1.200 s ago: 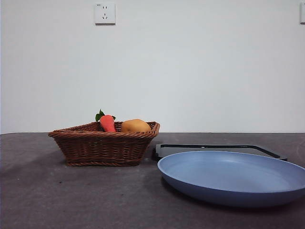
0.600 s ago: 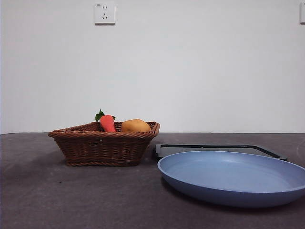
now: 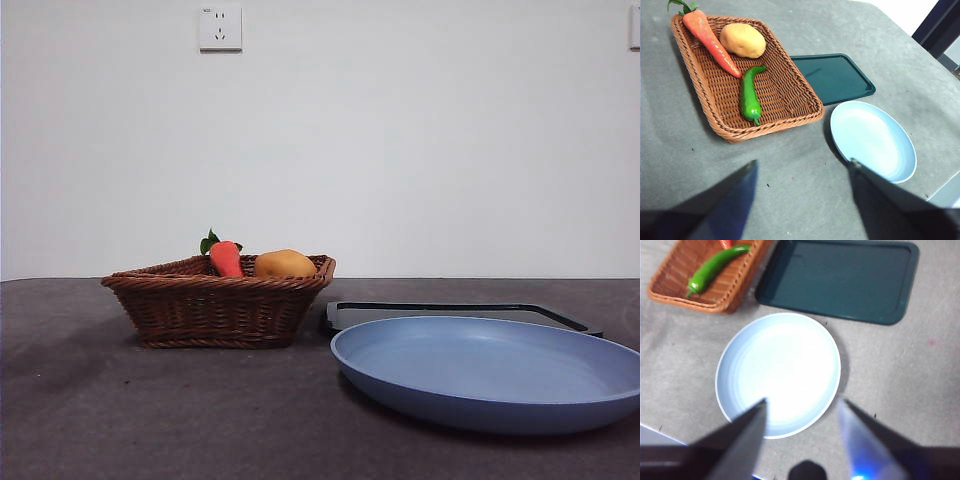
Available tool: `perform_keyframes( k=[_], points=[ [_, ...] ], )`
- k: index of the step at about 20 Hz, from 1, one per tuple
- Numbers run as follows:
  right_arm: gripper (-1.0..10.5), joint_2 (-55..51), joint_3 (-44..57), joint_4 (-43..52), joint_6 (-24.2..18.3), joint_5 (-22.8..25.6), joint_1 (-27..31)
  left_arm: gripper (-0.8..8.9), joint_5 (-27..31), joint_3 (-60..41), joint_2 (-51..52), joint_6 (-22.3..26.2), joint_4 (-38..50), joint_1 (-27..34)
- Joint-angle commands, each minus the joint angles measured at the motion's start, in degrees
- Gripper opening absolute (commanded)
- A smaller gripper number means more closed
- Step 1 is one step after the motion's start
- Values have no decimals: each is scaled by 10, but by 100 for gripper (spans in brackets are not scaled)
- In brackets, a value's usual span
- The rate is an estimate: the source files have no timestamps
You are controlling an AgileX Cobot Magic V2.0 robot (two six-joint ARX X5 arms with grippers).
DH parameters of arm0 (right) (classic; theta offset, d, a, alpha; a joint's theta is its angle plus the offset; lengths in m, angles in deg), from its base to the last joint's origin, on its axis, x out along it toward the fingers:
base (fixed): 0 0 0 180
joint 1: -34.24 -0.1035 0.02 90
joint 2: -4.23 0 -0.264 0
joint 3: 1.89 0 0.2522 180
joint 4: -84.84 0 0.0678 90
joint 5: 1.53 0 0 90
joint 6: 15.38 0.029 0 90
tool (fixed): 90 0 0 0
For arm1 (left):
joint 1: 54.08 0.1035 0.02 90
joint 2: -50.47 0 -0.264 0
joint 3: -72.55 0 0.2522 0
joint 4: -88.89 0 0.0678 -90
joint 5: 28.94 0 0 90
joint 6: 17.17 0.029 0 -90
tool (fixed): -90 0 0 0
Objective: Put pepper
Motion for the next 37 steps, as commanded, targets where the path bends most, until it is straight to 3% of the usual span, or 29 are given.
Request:
perform_keyframes(
  k=[1,16,25,33,35,37],
  points=[
    [312,21,-9,6,2,1,-2,352,-3,9,-1,8,5,1],
    [310,375,-9,125,0,1,-9,352,-3,9,-1,8,5,1],
    [281,490,-9,181,-3,-1,-25,352,-2,9,-1,8,5,1],
    [108,518,-9,198,-2,0,-45,352,-2,9,-1,8,5,1],
    [-2,518,-9,201,-2,1,-45,352,-2,9,-1,8,5,1],
    [6,518,-9,201,4,1,-45,352,-2,9,-1,6,5,0]
  ],
)
